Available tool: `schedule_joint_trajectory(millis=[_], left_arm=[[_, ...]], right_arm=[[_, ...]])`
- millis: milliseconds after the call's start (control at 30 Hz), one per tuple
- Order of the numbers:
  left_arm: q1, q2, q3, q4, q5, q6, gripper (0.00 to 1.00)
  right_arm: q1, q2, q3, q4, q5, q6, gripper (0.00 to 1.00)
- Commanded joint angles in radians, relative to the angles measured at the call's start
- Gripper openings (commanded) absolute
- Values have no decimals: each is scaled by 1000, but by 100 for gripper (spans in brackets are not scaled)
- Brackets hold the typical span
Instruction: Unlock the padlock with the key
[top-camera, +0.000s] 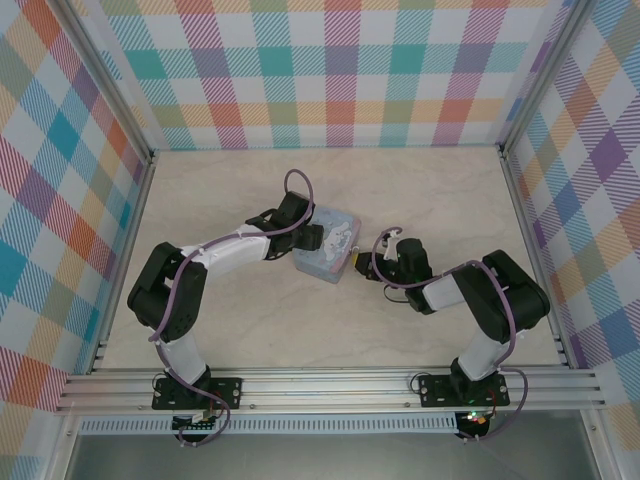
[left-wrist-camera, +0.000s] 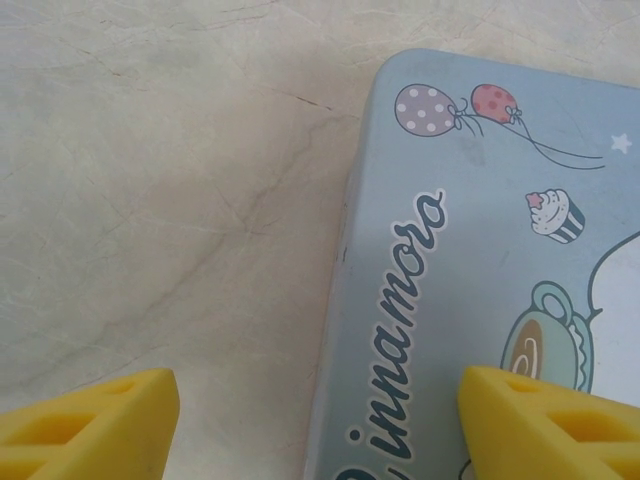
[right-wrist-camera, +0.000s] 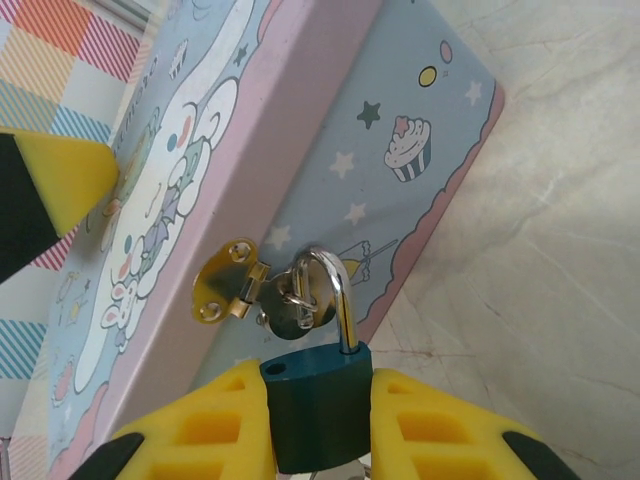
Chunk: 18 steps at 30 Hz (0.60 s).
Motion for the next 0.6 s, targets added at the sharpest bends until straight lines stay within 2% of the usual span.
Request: schedule_joint_trajectory(millis=[0,300,567], left_arm=[[2,25,-47,-185,-59,15,75],[15,12,-61,-176,-52,23,75],[44,-9,-78,-179,-53,23,77]], right_arm=[[-12,4,34,69,5,16,0],[-12,55,61,120,-21,67,0],[-19,33,60,97,24,51,0]])
